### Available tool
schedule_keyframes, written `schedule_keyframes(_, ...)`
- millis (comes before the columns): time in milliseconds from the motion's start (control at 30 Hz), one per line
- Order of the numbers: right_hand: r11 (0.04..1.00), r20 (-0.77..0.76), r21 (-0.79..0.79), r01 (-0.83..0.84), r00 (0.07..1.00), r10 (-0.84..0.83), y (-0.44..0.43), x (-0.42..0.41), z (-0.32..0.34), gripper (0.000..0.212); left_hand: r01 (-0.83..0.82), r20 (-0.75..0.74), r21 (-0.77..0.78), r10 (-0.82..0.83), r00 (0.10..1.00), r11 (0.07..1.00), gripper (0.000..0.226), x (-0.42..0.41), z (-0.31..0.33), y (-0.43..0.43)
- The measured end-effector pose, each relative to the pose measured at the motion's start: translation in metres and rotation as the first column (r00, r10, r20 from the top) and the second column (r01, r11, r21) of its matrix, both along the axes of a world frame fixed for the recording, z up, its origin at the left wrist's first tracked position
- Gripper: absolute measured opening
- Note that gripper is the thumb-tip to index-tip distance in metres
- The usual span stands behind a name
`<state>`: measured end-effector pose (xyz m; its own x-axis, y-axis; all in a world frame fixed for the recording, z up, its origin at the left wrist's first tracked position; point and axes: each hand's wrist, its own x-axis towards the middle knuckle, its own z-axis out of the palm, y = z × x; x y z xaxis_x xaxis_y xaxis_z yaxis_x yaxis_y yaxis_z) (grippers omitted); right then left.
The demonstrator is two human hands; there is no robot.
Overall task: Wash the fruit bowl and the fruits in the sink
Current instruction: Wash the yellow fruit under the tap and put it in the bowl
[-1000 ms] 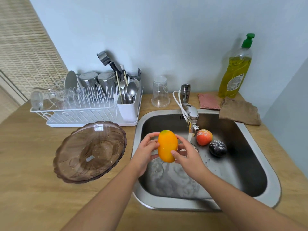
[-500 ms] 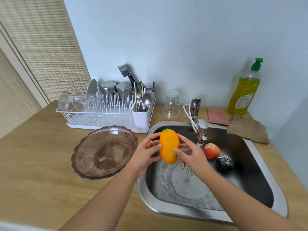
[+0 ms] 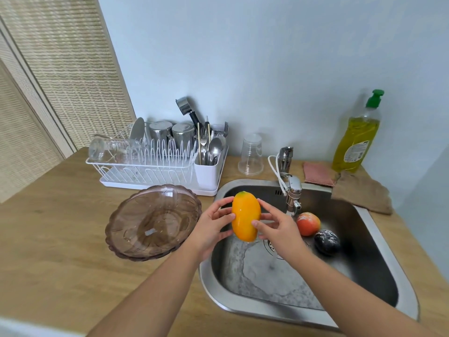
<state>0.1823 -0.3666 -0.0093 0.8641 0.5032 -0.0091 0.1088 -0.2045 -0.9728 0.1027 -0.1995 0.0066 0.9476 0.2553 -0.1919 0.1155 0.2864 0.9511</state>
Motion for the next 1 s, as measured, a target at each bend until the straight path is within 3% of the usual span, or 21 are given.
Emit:
schedule_keyframes(767, 1.0, 0.009, 0.002, -0.014, 1.0, 0.014, 0.016, 0.001, 0.006, 0.053, -0.031, -0.03, 0.03, 0.032, 0.999, 0.999, 0.039, -0.004, 0.001, 0.011)
schedule_keyframes(1000, 0.997, -0.054, -0.017, -0.079, 0.996, 0.078, 0.099, 0.004, 0.03, 0.043, -0.219, -0.039, 0.075, 0.223, 0.974, 0.973, 0.028, -0.022, 0.017, 0.069)
